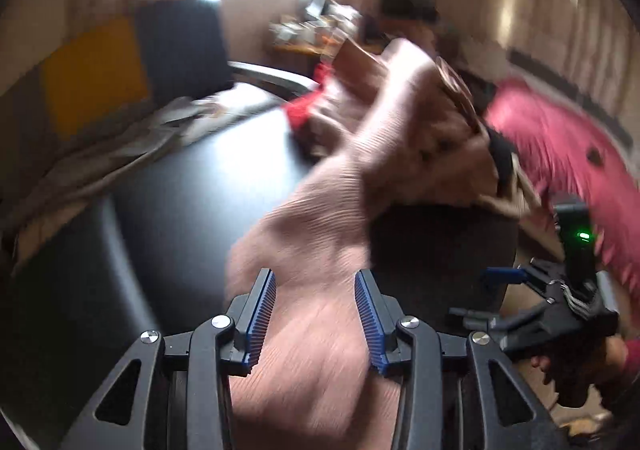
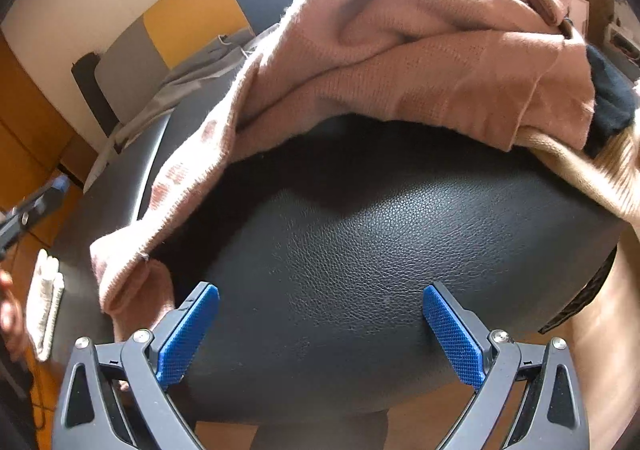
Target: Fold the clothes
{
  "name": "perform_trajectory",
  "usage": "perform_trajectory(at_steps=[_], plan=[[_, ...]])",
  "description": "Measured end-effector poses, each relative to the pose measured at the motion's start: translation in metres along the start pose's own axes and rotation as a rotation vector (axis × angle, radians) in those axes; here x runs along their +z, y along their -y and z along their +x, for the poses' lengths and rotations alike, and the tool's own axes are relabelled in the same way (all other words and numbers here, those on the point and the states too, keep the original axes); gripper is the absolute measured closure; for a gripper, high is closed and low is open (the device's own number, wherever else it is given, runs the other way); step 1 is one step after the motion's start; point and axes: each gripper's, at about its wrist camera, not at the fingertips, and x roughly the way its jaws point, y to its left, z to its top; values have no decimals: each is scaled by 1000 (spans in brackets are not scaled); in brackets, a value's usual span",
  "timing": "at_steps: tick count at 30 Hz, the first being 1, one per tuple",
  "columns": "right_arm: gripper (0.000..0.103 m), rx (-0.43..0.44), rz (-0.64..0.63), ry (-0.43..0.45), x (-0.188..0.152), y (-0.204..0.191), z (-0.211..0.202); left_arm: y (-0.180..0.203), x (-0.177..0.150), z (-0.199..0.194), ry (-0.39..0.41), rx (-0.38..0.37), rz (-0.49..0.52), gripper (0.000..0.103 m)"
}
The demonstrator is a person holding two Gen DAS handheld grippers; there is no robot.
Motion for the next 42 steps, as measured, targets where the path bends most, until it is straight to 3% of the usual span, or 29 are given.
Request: perform_trajectory(at_steps=[3,6,9,16,17,20,25,31,36,37,42], plan=[[0,-28,-43,-2,3,2,0,15,34,36,-27,-50,49,62],[0,-40,-73,2,8,8,-3,10,64,66,-50,-85,30,61],[0,-42,-105,12,11,16,-2,-12,97,105,-98,-172,-93,60],[0,-61,-209,51,16,24,1,-17,116,181,-233,-161,-156,60],[0,-62,-219,54,16,27,0,-17,112,188,-252,-142,-160,67],[0,-62,-228,63,15,34,-5,-32,88,184,-235,-155,-273,89],[0,-59,-219,60,20,42,-12,-59,33,137,-177,-178,-439,92],[0,-56,-160,38,28,56,-21,-95,-77,51,-132,-197,-686,93],[0,-81,-196,2,18,38,-21,-102,-157,-14,-125,-102,-778,93],[0,-86,-214,-8,14,28,-19,-104,-170,-22,-125,-89,-804,98],[0,-26,-318,-81,-4,10,-23,-112,-229,-73,-65,-19,-939,98]])
